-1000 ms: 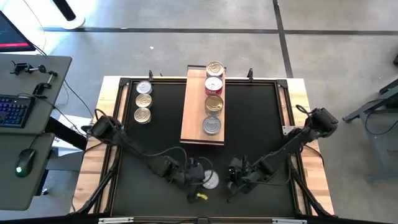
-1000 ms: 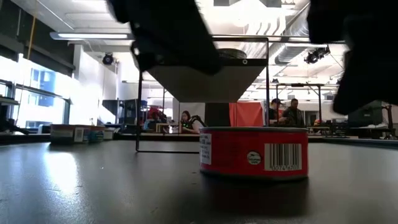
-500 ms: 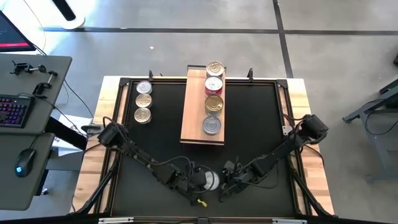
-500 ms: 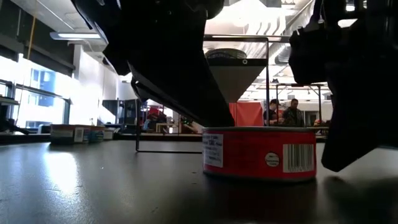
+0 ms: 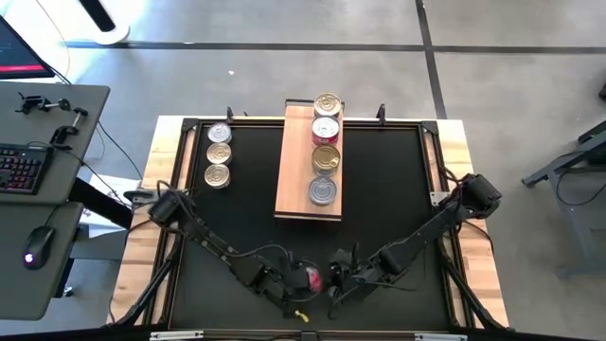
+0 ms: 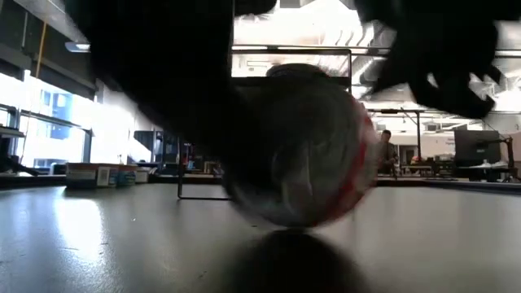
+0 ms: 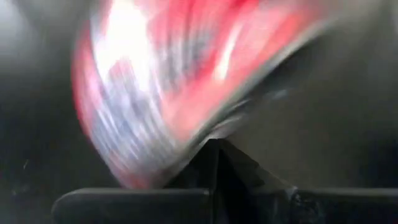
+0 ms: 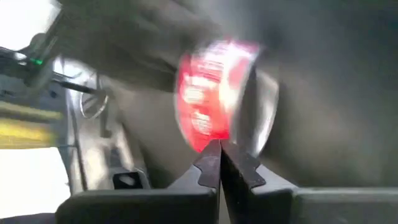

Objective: Stack canned seafood by type on shelf
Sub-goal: Stack the red tuna can on top of the red tuna can on the shelf

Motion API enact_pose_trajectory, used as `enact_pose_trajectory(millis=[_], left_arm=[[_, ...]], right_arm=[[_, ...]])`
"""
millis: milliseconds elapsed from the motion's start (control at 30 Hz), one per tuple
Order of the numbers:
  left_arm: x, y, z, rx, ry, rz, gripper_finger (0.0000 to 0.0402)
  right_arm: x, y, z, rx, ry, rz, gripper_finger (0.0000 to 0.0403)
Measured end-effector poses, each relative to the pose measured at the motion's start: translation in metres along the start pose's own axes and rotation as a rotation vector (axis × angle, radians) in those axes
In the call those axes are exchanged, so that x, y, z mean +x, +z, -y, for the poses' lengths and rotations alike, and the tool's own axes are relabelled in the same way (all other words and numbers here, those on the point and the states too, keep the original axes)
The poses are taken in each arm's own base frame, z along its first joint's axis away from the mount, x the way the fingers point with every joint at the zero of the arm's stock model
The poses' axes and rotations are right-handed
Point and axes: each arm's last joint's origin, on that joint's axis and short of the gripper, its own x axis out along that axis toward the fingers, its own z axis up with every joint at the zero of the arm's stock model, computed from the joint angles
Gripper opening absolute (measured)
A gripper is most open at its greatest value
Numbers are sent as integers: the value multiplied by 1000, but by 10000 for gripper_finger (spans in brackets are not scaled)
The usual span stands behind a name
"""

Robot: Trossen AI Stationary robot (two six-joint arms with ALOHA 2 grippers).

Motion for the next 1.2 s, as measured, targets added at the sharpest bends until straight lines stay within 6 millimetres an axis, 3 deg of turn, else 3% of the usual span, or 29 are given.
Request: enact_pose_trajectory(millis=[333,533,733,933,1067,1200], left_arm=[[-9,-15,11,32,28,-23,0],[-48,-23,23,112,15,-68,0],[-81,-29,26,133,92,-41,0],[-93,-39,30,36,125,-41,0],[-102,-51,40,-56,110,-35,0],[-124,-64,54,-152,73,19,0]], right_arm=[[-10,22,-23,-111,-37,18,0],[-37,42,-52,-307,-102,-11,0],[-59,62,-57,-614,-226,-103,6],[-51,85,-50,-857,-51,-291,78],[-31,88,-32,-963,-70,-440,156],[-16,94,-19,-1029,-103,-493,232]])
